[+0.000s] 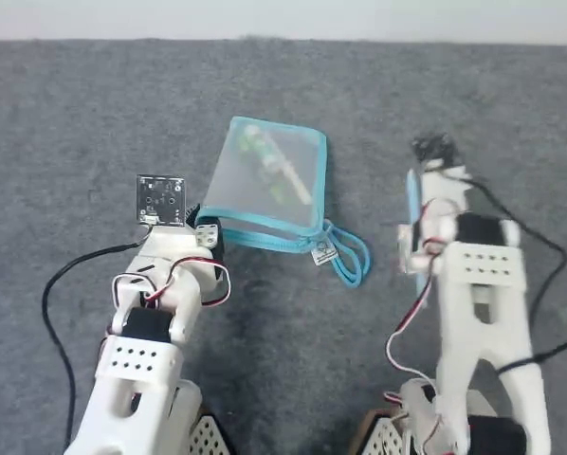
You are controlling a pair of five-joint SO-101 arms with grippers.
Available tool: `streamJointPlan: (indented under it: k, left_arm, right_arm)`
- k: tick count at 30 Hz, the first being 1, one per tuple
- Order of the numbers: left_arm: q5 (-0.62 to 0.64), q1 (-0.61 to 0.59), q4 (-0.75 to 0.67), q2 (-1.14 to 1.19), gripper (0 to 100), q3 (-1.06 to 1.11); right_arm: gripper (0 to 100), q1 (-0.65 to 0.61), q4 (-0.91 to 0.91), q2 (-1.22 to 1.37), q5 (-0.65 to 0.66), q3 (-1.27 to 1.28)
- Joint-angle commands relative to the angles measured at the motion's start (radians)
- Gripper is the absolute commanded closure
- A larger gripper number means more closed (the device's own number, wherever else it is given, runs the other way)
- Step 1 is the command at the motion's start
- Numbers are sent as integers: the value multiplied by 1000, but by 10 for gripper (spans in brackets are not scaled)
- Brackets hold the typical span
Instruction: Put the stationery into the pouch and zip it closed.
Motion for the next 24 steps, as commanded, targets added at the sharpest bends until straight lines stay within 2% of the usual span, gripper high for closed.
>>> streamJointPlan:
  k: [1,8,13,17,24]
  left_arm:
    - [-14,-2,-34,3,988,-31]
    - [-14,-8,-34,3,988,-30]
    - [-14,-9,-34,3,988,-25]
    - [-14,-2,-34,3,988,-22]
    - [-14,0,-35,3,988,-22]
  right_arm:
    - [991,90,-16,48,100,-101]
    - [989,211,-183,455,261,-206]
    - [954,278,-188,667,315,-348]
    - [864,314,-170,691,315,-371]
    - [883,298,-108,515,307,-239]
